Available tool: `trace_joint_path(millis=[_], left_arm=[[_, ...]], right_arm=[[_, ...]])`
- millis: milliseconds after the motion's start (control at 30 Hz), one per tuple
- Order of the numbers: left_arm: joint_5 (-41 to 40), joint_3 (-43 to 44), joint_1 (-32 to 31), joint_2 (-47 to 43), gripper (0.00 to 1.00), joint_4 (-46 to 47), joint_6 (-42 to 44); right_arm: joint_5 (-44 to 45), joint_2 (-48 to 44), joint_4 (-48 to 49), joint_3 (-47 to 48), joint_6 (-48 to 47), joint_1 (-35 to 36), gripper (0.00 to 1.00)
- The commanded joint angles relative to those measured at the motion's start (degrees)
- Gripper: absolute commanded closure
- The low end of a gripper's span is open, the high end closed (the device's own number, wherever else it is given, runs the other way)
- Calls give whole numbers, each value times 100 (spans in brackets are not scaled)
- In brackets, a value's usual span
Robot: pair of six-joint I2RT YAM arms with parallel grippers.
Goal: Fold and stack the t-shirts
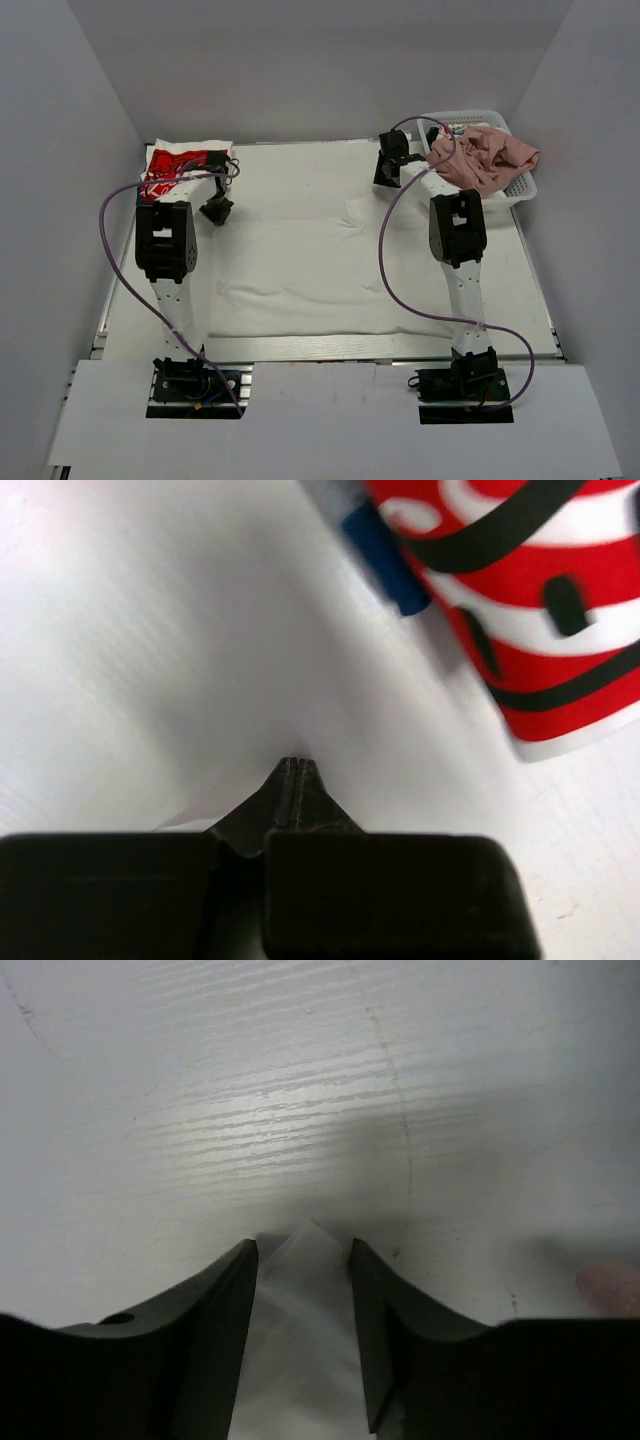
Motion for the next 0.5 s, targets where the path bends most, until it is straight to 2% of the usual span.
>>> trace_joint_path(millis=[0, 33, 100, 367, 467], left_arm=[[28, -423, -20, -339, 100, -97, 49], [27, -493, -21, -427, 100, -96, 49], [-26, -696, -21, -682, 100, 131, 102], [124, -1407, -135, -1666, 100, 887, 577], [280, -1855, -135, -2184, 100, 1335, 857]], right_arm=[[-224, -256, -135, -365, 251, 8, 61], [-215, -309, -118, -540, 268, 0, 68], [-154, -607, 23, -857, 321, 26, 98], [-74, -1987, 1402, -2158, -143, 87, 100], [-223, -2664, 2140, -3184, -346, 114, 100]])
